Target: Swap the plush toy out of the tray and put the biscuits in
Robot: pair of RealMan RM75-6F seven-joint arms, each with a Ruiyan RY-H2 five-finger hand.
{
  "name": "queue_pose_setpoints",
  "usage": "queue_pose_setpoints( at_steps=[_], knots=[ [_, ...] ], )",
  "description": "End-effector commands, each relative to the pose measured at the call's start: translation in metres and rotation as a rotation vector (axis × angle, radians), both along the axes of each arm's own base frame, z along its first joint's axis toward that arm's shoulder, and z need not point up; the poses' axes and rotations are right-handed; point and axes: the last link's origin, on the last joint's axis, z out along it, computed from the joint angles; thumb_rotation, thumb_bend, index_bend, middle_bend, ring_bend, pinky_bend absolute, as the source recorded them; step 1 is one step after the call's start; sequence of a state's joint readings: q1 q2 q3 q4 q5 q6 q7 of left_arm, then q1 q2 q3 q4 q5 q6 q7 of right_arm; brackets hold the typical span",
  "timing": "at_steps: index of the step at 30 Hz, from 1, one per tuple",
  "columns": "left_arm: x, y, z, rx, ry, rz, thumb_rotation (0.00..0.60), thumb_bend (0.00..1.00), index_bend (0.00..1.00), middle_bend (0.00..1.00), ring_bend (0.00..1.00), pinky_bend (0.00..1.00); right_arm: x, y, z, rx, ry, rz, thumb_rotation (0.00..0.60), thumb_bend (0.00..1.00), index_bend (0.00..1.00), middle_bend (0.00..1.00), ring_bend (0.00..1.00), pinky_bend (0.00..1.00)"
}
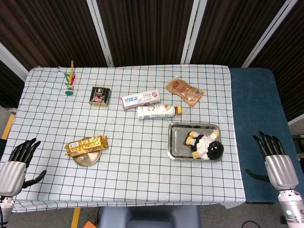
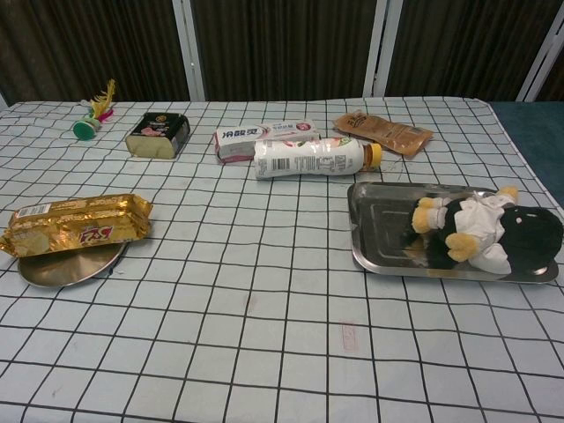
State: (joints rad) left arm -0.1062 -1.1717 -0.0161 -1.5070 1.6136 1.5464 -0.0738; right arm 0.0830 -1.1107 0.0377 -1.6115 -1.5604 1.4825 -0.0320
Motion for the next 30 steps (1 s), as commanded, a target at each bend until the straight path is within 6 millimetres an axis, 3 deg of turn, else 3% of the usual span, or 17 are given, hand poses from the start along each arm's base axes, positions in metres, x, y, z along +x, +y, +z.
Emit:
queue_pose_setpoints(
  at_steps=[1,10,16,30],
  knots=[
    [0.0,0.0,-0.001,0.0,-0.001,0.006,0.6,0.27,0.04,0.04,0.0,0.1,0.0,0.0,0.0,0.003,0.0,0.0,0.6,0.0,0.0,0.0,0.0,0.0],
    [-0.001,0.002,-0.002,0.01,0.027,0.031,0.6,0.27,0.06,0.07,0.0,0.1,-0.001,-0.003,-0.005,0.037,0.016,0.016,0.6,0.0,0.0,0.0,0.0,0.0],
    [-0.003,0.003,-0.001,0.025,0.03,0.053,0.6,0.28,0.08,0.07,0.0,0.1,0.0,-0.013,-0.026,0.055,0.008,0.119,0.6,0.0,0.0,0.0,0.0,0.0],
    [-0.004,0.0,0.008,0.068,0.044,0.067,0.6,0.28,0.08,0.09,0.01,0.1,0.027,-0.078,-0.061,0.285,-0.04,0.037,0.6,0.0,0.0,0.0,0.0,0.0]
  ],
)
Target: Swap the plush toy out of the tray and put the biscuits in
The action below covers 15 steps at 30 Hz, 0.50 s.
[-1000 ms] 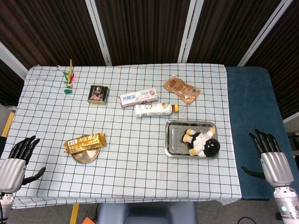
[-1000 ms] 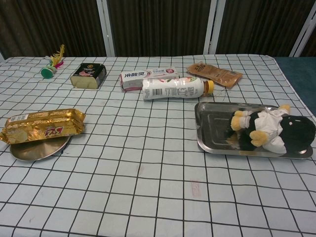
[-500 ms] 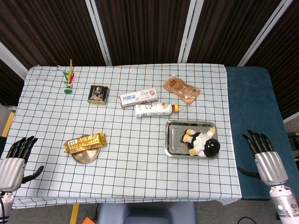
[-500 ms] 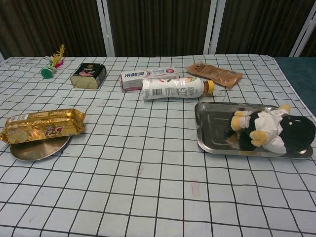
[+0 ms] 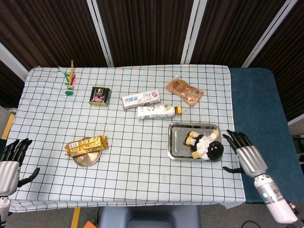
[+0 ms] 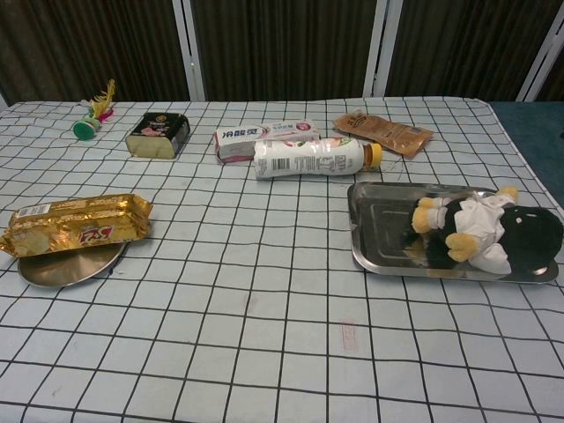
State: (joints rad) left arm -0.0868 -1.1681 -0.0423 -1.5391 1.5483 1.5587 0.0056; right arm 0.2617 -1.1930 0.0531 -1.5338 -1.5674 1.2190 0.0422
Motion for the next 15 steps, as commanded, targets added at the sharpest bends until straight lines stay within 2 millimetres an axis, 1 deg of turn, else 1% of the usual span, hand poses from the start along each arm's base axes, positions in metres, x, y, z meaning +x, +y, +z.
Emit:
queue_pose_setpoints(
  at_steps=[1,8,15],
  knots=[
    [0.0,0.0,0.001,-0.001,0.0,0.006,0.6,0.28,0.08,0.09,0.01,0.1,0.014,-0.028,-0.012,0.064,0.01,-0.04,0.6,0.0,0.0,0.0,0.0,0.0],
    [0.0,-0.001,0.002,0.002,-0.001,0.002,0.6,0.28,0.08,0.09,0.01,0.1,0.028,-0.059,-0.036,0.126,0.024,-0.075,0.6,0.0,0.0,0.0,0.0,0.0],
    [0.0,-0.001,0.004,0.006,-0.008,0.006,0.6,0.28,0.08,0.1,0.01,0.1,0.039,-0.077,-0.053,0.159,0.02,-0.094,0.6,0.0,0.0,0.0,0.0,0.0]
  ],
)
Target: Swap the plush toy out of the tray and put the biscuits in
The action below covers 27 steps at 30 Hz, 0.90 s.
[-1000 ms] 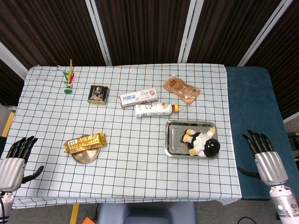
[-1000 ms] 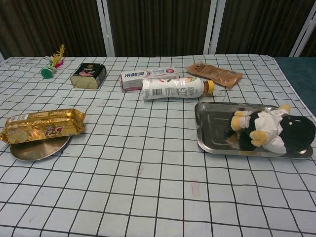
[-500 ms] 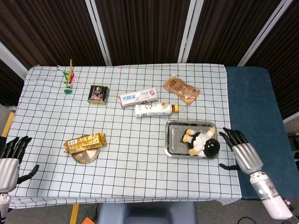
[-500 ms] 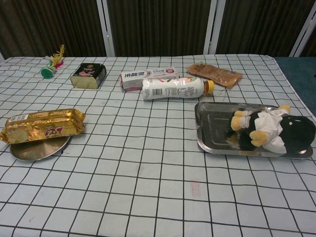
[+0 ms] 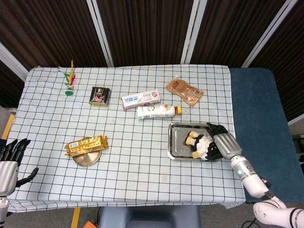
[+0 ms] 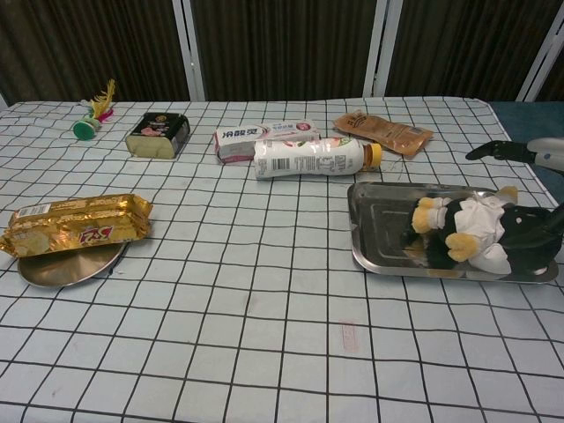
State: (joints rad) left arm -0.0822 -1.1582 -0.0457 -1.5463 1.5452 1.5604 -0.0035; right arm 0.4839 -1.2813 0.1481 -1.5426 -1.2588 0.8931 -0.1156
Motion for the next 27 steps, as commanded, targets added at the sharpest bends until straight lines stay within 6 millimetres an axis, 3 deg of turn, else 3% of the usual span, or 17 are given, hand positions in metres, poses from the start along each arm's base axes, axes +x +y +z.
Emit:
queue_pose_setpoints(
  at_steps=[1,13,17,20,23,27],
  knots=[
    [0.0,0.0,0.001,0.001,-0.002,0.001,0.6,0.28,0.08,0.1,0.01,0.1,0.005,-0.007,-0.008,0.012,-0.003,-0.009,0.6,0.0,0.0,0.0,0.0,0.0],
    [-0.002,0.0,0.002,0.003,-0.018,0.008,0.6,0.28,0.09,0.1,0.0,0.1,0.005,-0.016,-0.027,0.086,0.049,-0.056,0.6,0.0,0.09,0.01,0.01,0.05],
    [-0.002,0.0,0.003,0.006,-0.018,0.008,0.6,0.28,0.09,0.1,0.01,0.1,0.007,-0.021,-0.032,0.096,0.064,-0.071,0.6,0.0,0.11,0.05,0.06,0.09],
    [-0.002,0.0,0.004,0.01,-0.02,0.009,0.6,0.28,0.1,0.1,0.01,0.1,0.008,-0.022,-0.034,0.098,0.066,-0.078,0.6,0.0,0.15,0.12,0.13,0.19],
    [-0.003,0.0,0.005,0.014,-0.024,0.011,0.6,0.28,0.1,0.1,0.02,0.1,0.008,-0.022,-0.037,0.082,0.098,-0.054,0.6,0.0,0.24,0.24,0.28,0.31],
    [-0.003,0.0,0.005,0.015,-0.029,0.01,0.6,0.28,0.1,0.11,0.02,0.1,0.014,-0.021,-0.045,0.058,0.06,-0.04,0.6,0.03,0.48,0.42,0.51,0.49]
  ],
)
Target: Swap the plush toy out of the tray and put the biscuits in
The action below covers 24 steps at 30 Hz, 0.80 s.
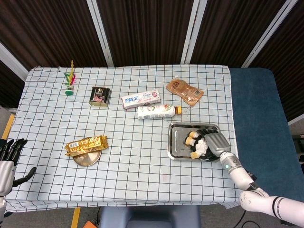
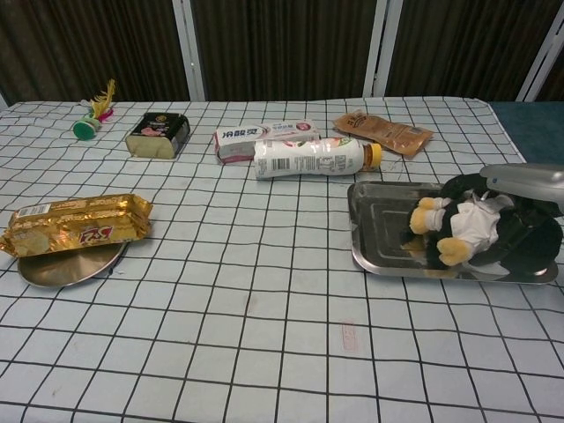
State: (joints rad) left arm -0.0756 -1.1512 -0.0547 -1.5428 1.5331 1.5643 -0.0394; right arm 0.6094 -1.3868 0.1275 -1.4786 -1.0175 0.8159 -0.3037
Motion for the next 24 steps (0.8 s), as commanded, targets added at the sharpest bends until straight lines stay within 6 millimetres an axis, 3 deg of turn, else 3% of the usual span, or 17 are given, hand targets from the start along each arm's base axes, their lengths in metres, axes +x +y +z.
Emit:
queue_pose_setpoints(
  at_steps=[1,7,15,19,24],
  knots=[
    [0.0,0.0,0.0,0.0,-0.001,-0.002,0.6,0.28,0.1,0.11,0.02,0.1,0.004,0.0,-0.008,-0.022,-0.021,0.025,0.6,0.05,0.54,0.45,0.54,0.52],
    [0.0,-0.001,0.001,0.0,-0.001,-0.002,0.6,0.28,0.11,0.11,0.02,0.1,0.009,-0.002,-0.011,-0.105,-0.031,0.095,0.6,0.12,0.72,0.58,0.67,0.63],
    [-0.001,-0.002,0.002,0.005,0.005,0.003,0.6,0.28,0.11,0.11,0.02,0.1,0.026,-0.003,-0.003,-0.174,-0.05,0.183,0.6,0.13,0.74,0.6,0.69,0.64],
    [-0.001,-0.002,0.001,0.006,0.015,0.009,0.6,0.28,0.11,0.11,0.02,0.1,0.049,-0.008,-0.005,-0.173,-0.074,0.237,0.6,0.13,0.74,0.6,0.69,0.64],
    [-0.002,-0.002,0.003,0.021,0.045,0.021,0.6,0.28,0.11,0.11,0.02,0.1,0.093,-0.02,-0.015,-0.149,-0.118,0.328,0.6,0.13,0.74,0.6,0.69,0.64]
  ],
)
